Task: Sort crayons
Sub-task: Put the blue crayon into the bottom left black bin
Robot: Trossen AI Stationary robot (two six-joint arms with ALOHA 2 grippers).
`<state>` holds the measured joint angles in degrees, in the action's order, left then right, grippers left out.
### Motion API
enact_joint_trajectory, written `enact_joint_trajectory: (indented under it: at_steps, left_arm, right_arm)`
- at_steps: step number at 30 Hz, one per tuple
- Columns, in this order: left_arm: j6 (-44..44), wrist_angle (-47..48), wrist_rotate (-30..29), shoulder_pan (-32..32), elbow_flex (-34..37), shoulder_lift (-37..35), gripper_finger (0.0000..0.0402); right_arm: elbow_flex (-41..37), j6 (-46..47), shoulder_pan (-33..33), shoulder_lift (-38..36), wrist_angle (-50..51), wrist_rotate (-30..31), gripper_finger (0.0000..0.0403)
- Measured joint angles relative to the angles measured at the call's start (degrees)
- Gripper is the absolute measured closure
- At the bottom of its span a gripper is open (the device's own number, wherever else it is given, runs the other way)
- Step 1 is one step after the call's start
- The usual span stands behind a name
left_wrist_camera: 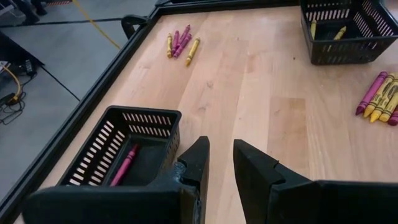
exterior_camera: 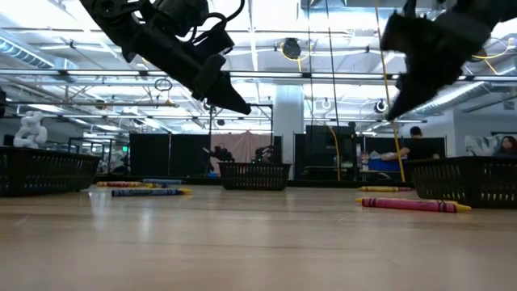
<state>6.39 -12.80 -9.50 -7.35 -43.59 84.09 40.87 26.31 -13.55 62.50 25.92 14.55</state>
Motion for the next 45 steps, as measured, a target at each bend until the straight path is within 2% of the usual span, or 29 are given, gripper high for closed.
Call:
enact_joint_trajectory:
  at_steps: [4, 10, 19, 22, 25, 29, 35, 38, 45]
  left_arm:
    - [-0.1, 0.0, 0.0, 0.3, 0.0, 0.0, 0.0332]
    - [-0.1, -0.2, 0.0, 1.1, 0.0, 0.0, 0.0332]
    - [-3.1, -0.3, -0.5, 5.6, 0.0, 0.0, 0.0332]
    - [-3.1, -0.3, -2.6, 8.2, 0.0, 0.0, 0.0332]
    - [-4.4, 0.4, -6.7, 11.0, 0.0, 0.0, 0.0332]
    - [-6.0, 4.9, -13.1, 15.2, 0.0, -0.8, 0.0332]
    - [-9.1, 9.6, -17.6, 19.9, 0.0, -1.7, 0.0332]
    - [-9.1, 9.6, -18.0, 20.8, 0.0, -1.7, 0.0332]
    - [-7.3, 9.8, -23.2, 20.0, 0.0, -1.7, 0.0332]
  right_arm:
    - [-2.0, 0.0, -4.2, 1.0, -12.8, 6.0, 0.0316]
    - [-3.3, 0.9, -8.3, 6.1, -23.1, 11.0, 0.0319]
    - [-3.3, 0.0, -12.0, 18.3, -40.8, 11.3, 0.0319]
    - [-2.9, 0.0, -14.1, 20.7, -44.1, 14.2, 0.0319]
    - [-0.9, -0.1, -16.2, 21.1, -41.4, 16.8, 0.0319]
    - [3.4, 1.6, -17.8, 19.9, -32.9, 20.2, 0.0319]
    - [10.5, 5.9, -16.8, 17.8, -15.6, 19.7, 0.0319]
    - [12.7, 7.5, -13.8, 17.9, -9.2, 14.6, 0.0319]
    - [13.0, 3.8, -5.4, 21.4, -7.5, -1.2, 0.0309]
